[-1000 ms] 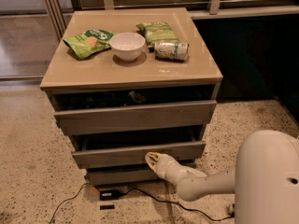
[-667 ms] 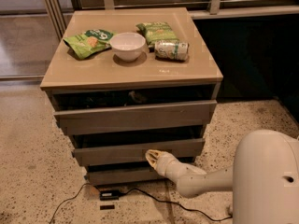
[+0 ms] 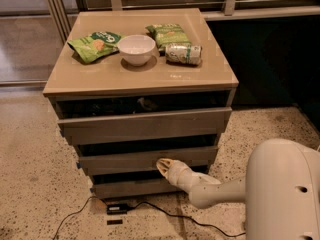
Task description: Close middle drawer
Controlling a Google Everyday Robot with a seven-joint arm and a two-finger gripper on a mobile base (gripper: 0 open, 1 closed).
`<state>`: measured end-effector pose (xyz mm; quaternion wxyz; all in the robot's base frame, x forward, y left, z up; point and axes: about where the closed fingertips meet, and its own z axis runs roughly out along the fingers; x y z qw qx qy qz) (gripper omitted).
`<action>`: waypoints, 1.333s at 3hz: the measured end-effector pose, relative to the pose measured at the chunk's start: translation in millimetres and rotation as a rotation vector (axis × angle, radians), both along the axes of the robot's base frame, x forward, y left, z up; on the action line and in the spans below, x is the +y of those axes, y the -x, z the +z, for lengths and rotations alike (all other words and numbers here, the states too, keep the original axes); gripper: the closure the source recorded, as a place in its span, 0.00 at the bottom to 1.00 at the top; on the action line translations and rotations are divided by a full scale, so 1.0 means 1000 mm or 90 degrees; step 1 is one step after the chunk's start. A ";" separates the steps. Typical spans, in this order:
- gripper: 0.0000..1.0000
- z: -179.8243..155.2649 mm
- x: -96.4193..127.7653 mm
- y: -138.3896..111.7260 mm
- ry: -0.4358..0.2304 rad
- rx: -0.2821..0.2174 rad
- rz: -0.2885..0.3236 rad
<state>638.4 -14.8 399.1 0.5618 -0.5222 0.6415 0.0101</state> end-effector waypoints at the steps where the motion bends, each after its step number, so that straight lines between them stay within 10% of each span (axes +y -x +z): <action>1: 0.91 0.000 0.000 0.000 0.000 0.000 0.000; 2: 1.00 0.000 0.000 0.000 0.000 0.000 0.000; 4: 0.55 0.000 0.000 0.000 0.000 0.000 0.000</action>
Offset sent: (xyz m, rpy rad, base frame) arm 0.0000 0.0000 0.0000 0.0000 0.0000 0.0000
